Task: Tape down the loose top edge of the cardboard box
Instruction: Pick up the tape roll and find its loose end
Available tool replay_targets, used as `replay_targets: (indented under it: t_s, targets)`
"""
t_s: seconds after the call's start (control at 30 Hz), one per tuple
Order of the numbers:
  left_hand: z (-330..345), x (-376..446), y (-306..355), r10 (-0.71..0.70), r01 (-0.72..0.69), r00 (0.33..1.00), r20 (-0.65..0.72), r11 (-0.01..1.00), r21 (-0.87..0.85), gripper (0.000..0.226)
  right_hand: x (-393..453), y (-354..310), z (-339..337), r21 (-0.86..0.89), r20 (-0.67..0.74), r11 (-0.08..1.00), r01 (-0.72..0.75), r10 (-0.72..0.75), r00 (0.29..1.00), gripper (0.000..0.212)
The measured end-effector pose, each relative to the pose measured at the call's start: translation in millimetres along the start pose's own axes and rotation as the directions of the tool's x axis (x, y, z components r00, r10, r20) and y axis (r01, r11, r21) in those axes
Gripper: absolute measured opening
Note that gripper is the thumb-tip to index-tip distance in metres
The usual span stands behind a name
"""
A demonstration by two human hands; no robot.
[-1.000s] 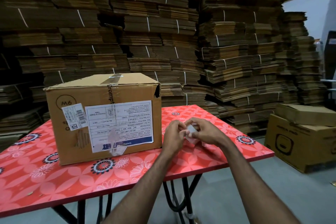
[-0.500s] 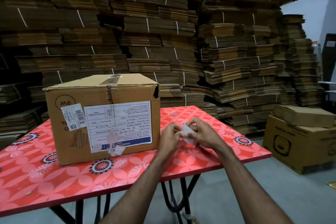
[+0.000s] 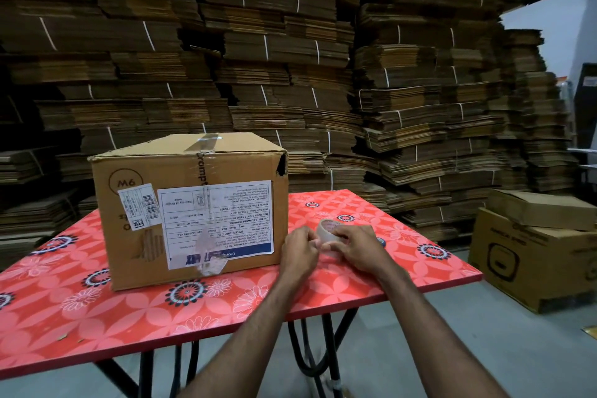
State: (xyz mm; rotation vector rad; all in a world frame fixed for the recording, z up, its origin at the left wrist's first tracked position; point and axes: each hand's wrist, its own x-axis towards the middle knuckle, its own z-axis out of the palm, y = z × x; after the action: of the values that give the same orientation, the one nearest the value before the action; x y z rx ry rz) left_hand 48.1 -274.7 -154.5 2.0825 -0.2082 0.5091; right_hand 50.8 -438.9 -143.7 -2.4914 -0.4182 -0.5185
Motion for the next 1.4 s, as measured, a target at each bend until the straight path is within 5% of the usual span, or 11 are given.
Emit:
replay_targets:
  t_s: [0.07,0.2,0.3,0.5,0.67,0.97,1.13,1.4]
  targets:
    - [-3,2,-3,-0.032,0.032,0.999,0.006,0.998,-0.049,0.025,-2,7,-6,0.079,0.068,0.995,-0.053,0.048,0.997,0.048]
    - [-3,-1,-1,-0.015,0.019,0.999,0.037,0.996,-0.091,0.022,-7,12,-18,0.156,0.091,0.985,-0.077,0.063,0.994,0.02]
    - [-2,-3,0,-0.019,0.028,0.998,0.059,0.986,-0.162,0.017,-7,11,-18,0.171,0.061,0.979,-0.111,0.102,0.993,0.028]
    - [-3,-2,-4,-0.011,0.04,0.993,0.114,0.965,-0.261,0.016,0,15,-20,0.012,0.013,0.994,-0.112,0.112,0.994,0.045]
    - [-8,-6,-4,-0.133,0.252,0.958,0.255,0.815,-0.522,0.011,4,20,-17,0.012,0.099,0.992,-0.125,0.123,0.987,0.048]
    - [-10,-12,3,-0.08,0.268,0.945,0.318,0.747,-0.609,0.014,5,10,-14,-0.137,-0.015,0.983,-0.119,0.118,0.993,0.04]
    - [-15,-8,-1,-0.143,0.318,0.939,0.314,0.713,-0.625,0.02,0,21,-19,0.102,0.143,0.989,-0.111,0.096,0.985,0.017]
    - [-15,-10,1,-0.095,0.241,0.957,0.274,0.787,-0.568,0.018,4,26,-18,0.073,0.004,0.988,-0.136,0.136,0.991,0.019]
